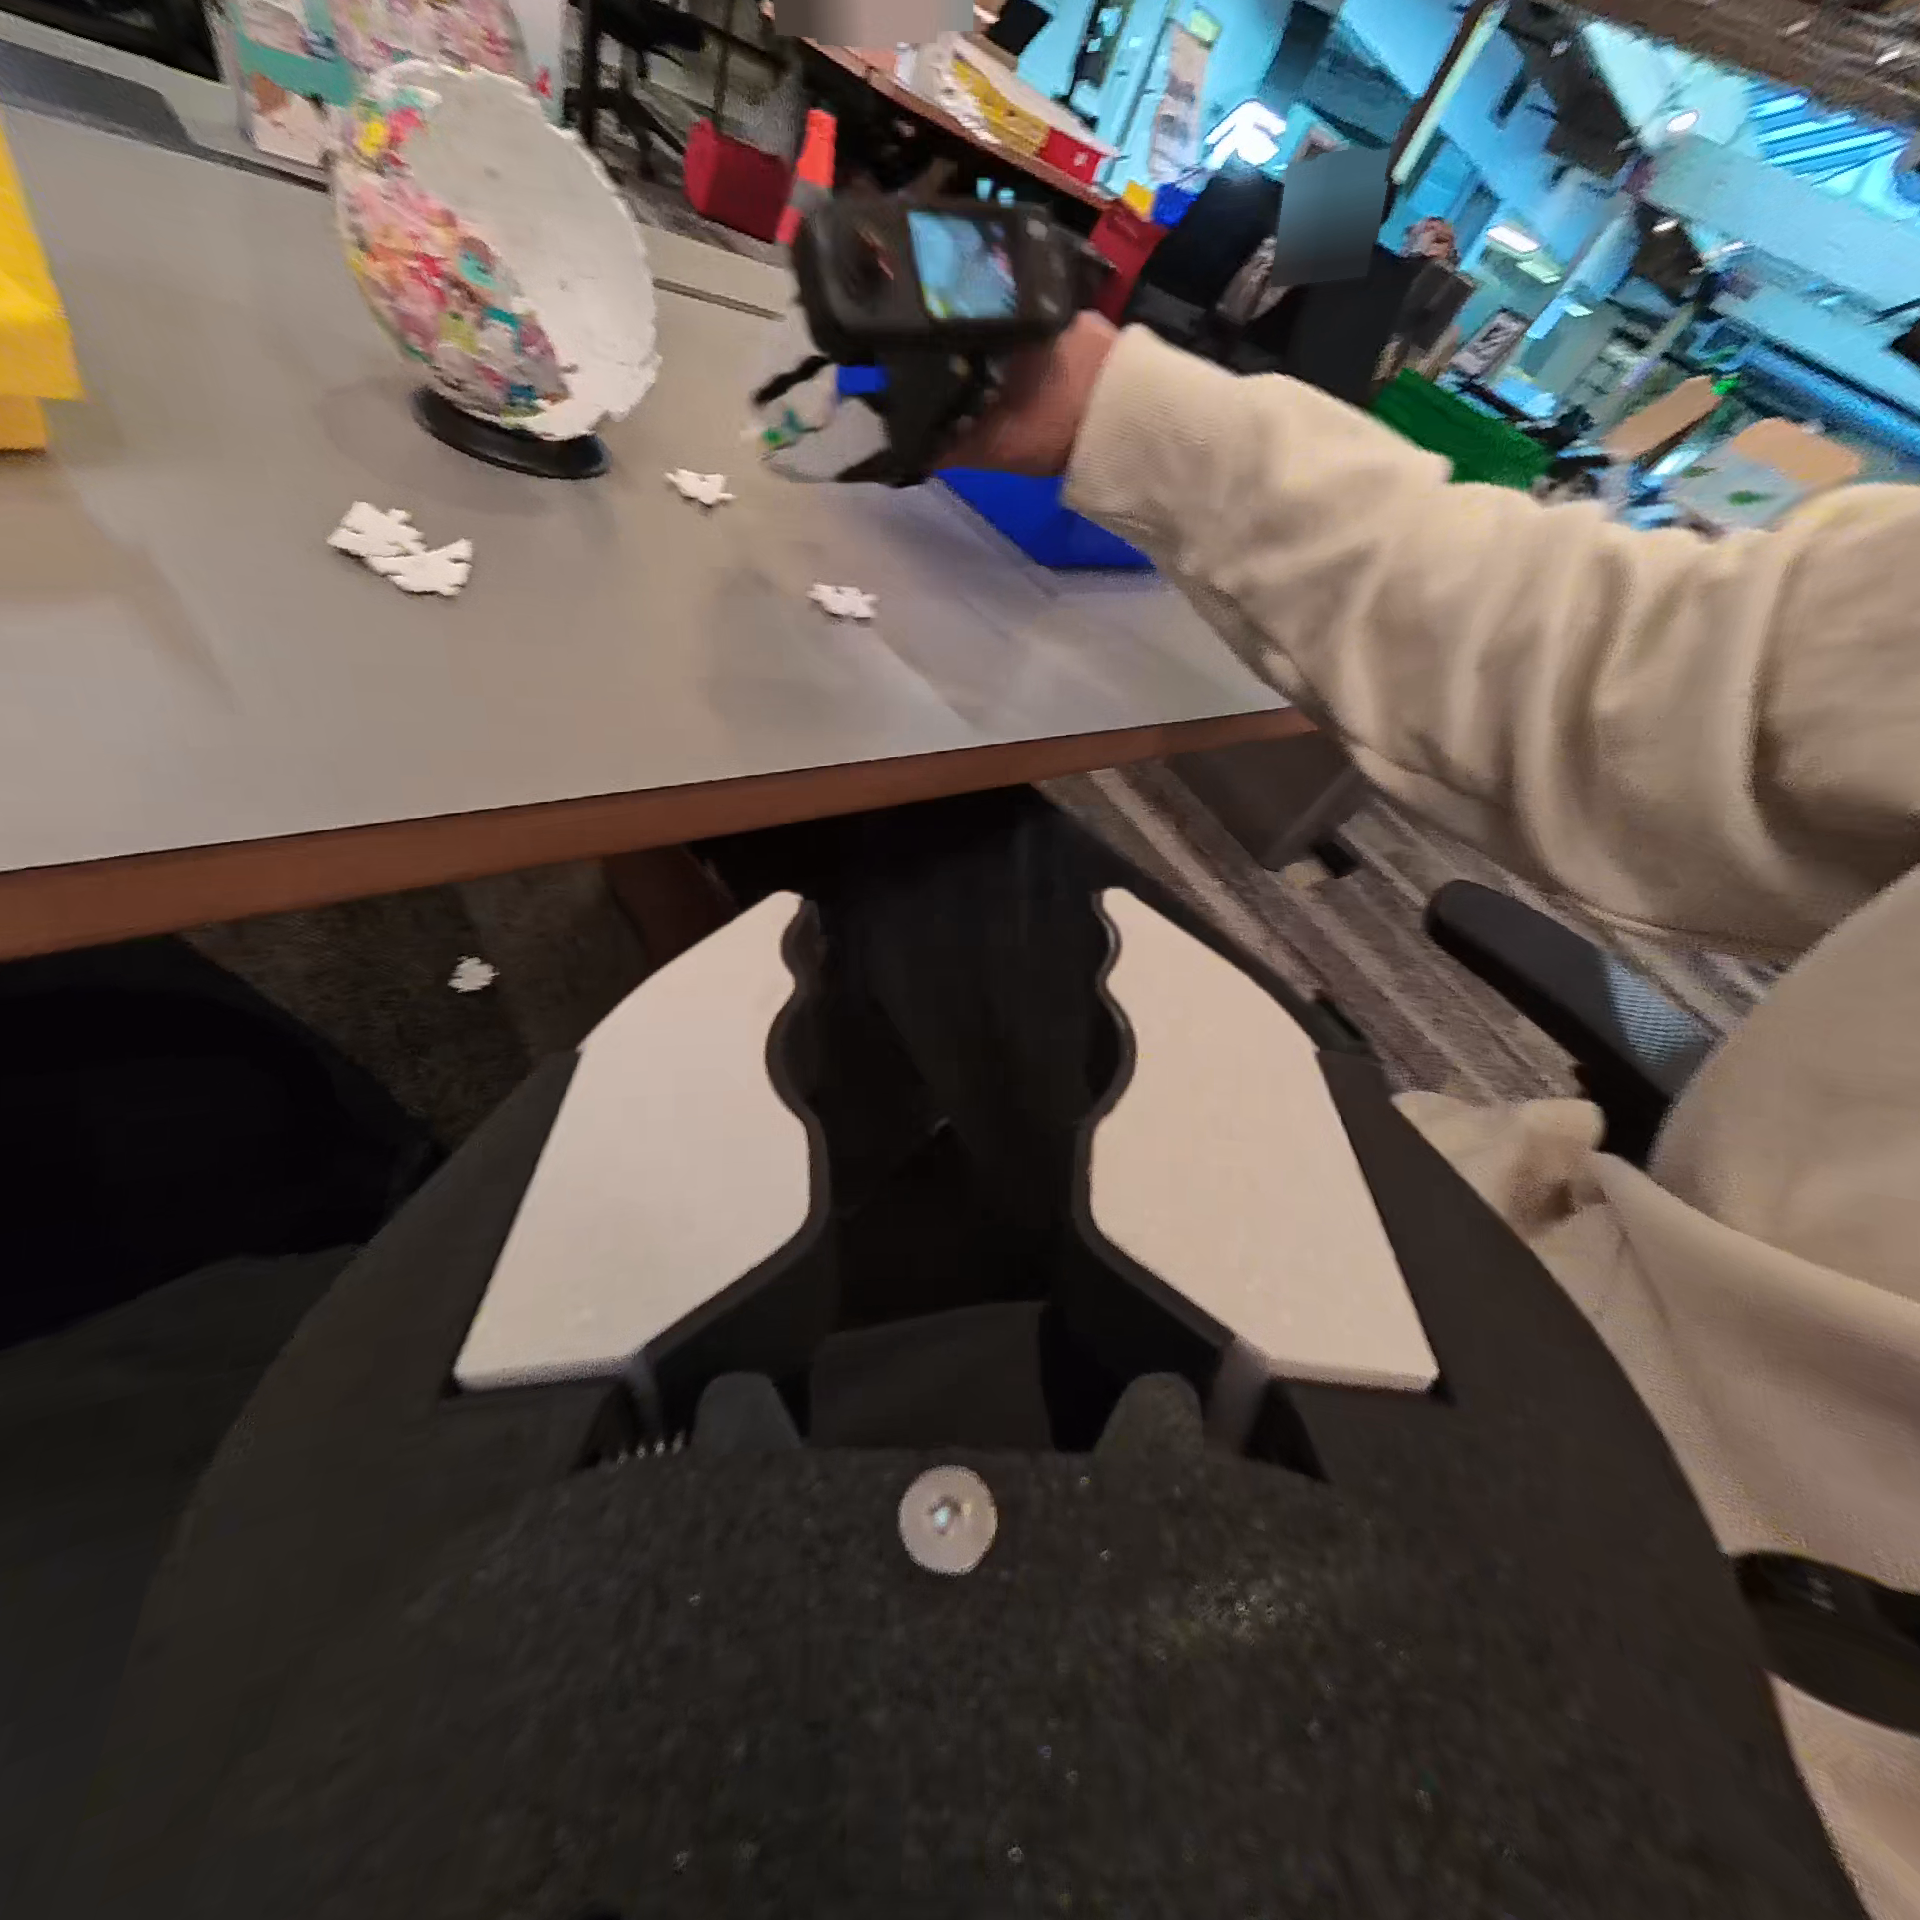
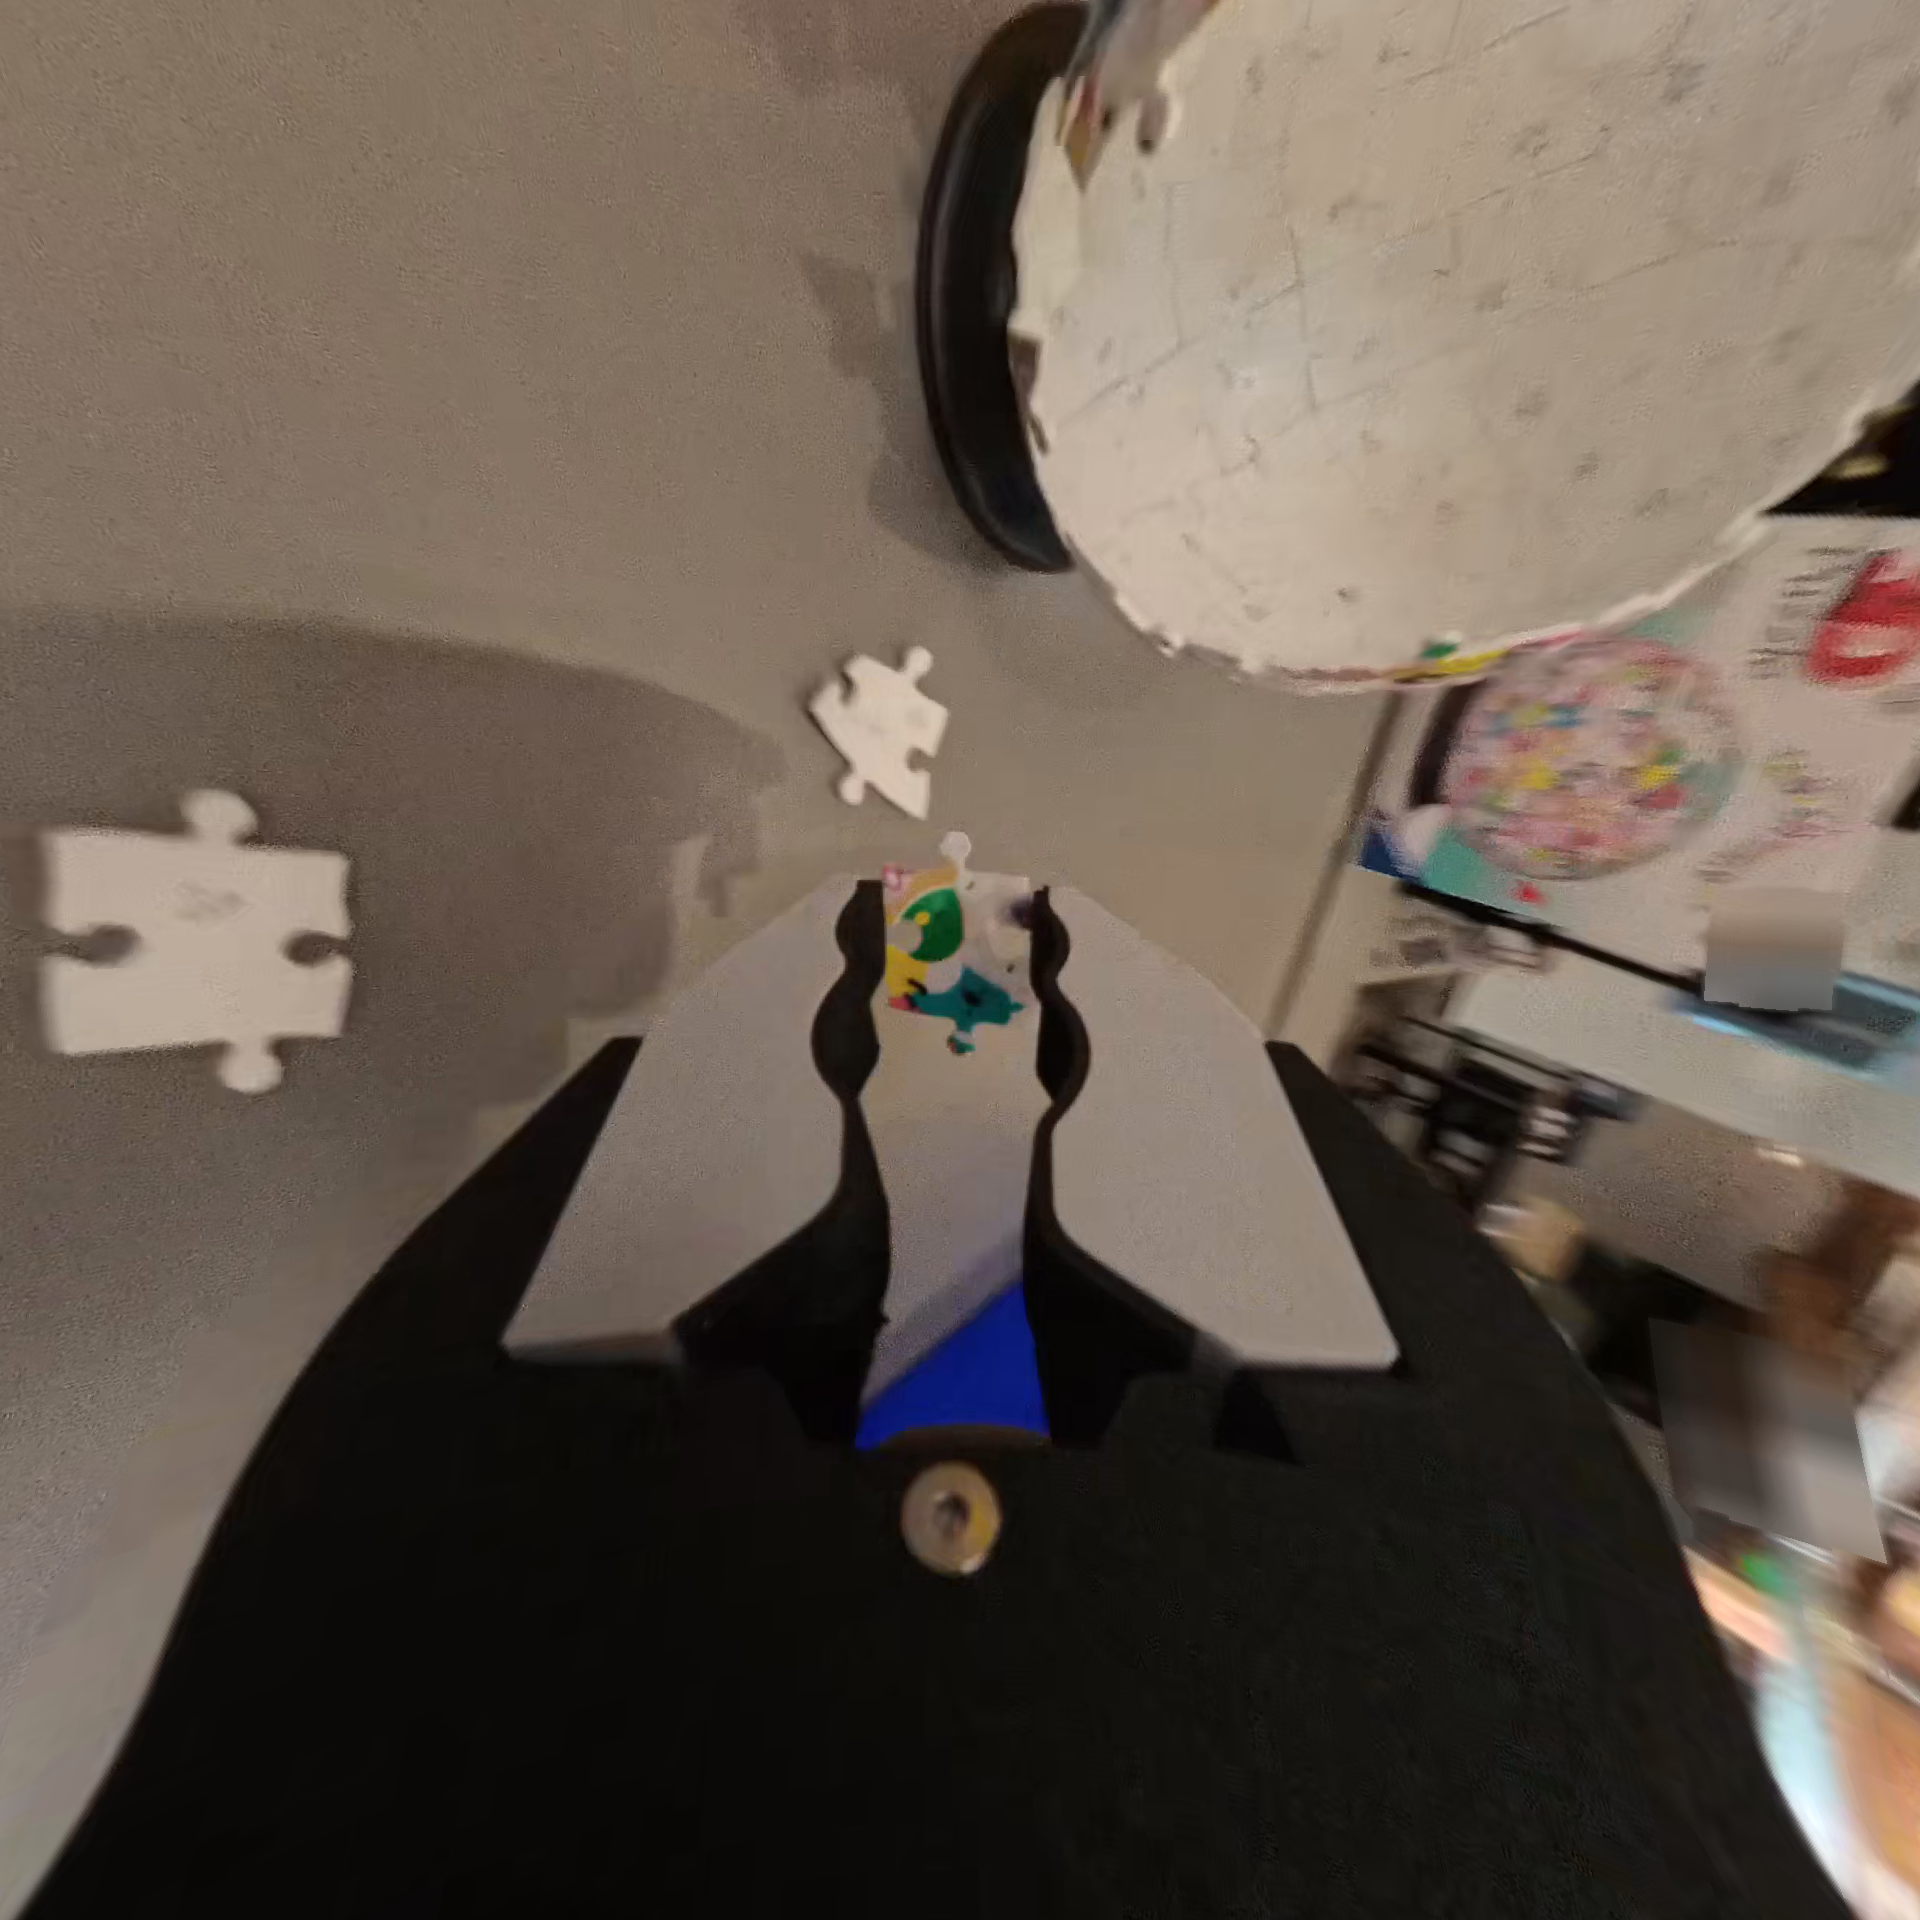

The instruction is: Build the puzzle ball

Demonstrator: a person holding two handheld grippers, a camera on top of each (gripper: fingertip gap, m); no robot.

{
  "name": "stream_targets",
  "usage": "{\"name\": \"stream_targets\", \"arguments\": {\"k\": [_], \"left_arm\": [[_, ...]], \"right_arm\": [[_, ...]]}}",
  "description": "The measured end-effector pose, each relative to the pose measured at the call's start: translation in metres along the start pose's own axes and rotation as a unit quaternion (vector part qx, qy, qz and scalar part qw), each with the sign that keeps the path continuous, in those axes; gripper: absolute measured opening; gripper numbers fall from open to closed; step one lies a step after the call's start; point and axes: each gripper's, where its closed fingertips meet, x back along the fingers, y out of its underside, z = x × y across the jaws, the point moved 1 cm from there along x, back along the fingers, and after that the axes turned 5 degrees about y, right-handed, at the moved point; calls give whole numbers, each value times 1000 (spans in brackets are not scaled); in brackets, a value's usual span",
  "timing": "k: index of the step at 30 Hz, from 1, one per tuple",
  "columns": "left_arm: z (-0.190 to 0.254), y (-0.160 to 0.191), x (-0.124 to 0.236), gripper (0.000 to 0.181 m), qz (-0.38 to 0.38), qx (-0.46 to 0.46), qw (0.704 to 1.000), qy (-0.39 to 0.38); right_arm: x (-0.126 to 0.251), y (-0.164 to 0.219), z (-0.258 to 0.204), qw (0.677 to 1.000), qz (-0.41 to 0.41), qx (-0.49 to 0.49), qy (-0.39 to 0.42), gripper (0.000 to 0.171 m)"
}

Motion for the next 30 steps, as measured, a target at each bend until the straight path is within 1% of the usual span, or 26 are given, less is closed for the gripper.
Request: {"name": "stream_targets", "arguments": {"k": [1, 2, 4, 5, 7, 8, 9, 10, 11, 12, 14, 15, 17, 19, 20, 22, 23, 24, 25, 28, 30], "left_arm": [[-6, 1, 1, 49, -4, -2, 1000, -15], [-10, 2, 1, 50, -7, -1, 1000, -24], [-15, 0, 1, 50, -7, 3, 1000, -29], [-17, -2, 1, 49, -5, 3, 999, -31], [-18, -8, -3, 50, -3, -2, 1000, -30], [-19, -8, -5, 50, -6, -4, 1000, -29], [-20, -8, -8, 50, -9, -4, 1000, -27], [-21, -8, -10, 50, -11, -2, 1000, -24], [-20, -7, -12, 49, -14, 3, 1000, -18], [-20, -6, -14, 49, -14, 6, 1000, -15], [-21, -4, -14, 49, -19, 8, 1000, -17], [-22, -2, -14, 50, -25, 8, 999, -20], [-21, -2, -14, 49, -25, 6, 999, -19], [-19, -4, -16, 49, -22, 8, 1000, -14], [-17, -5, -18, 49, -22, 10, 1000, -8], [-15, -8, -23, 49, -21, 6, 1000, -2], [-13, -10, -25, 49, -20, 2, 1000, 0], [-12, -12, -28, 49, -18, 1, 1000, 6], [-10, -13, -31, 49, -18, 3, 1000, 15], [-8, -6, -39, 50, -30, 16, 999, 40], [-11, 1, -41, 49, -46, 14, 998, 38]], "right_arm": [[3, 4, 5, 997, -17, 57, 49, 27], [6, 6, 3, 992, -25, 105, 68, 27], [6, 12, -13, 985, -49, 160, 41, 28], [7, 14, -20, 980, -62, 185, 27, 31], [15, 11, -28, 975, -50, 217, 19, 39], [22, 11, -26, 976, -44, 213, 22, 39], [28, 14, -24, 980, -46, 194, 14, 44], [35, 17, -20, 986, -47, 160, 15, 51], [43, 18, -17, 992, -41, 120, 17, 54], [52, 21, -15, 996, -30, 77, 18, 50], [63, 33, -14, 999, -18, -36, 15, 33], [62, 40, -19, 995, -14, -100, -7, 31], [51, 49, -34, 976, -11, -205, -78, 46], [33, 53, -34, 954, -10, -281, -108, 36], [25, 50, -36, 934, -7, -328, -143, 38], [13, 41, -39, 882, 6, -424, -206, 40], [8, 39, -41, 860, 9, -460, -220, 40], [2, 44, -42, 848, -3, -489, -206, 44], [-3, 48, -44, 842, -10, -507, -185, 49], [-9, 50, -49, 827, -16, -544, -144, 56], [-9, 46, -52, 808, -5, -571, -144, 45]]}}
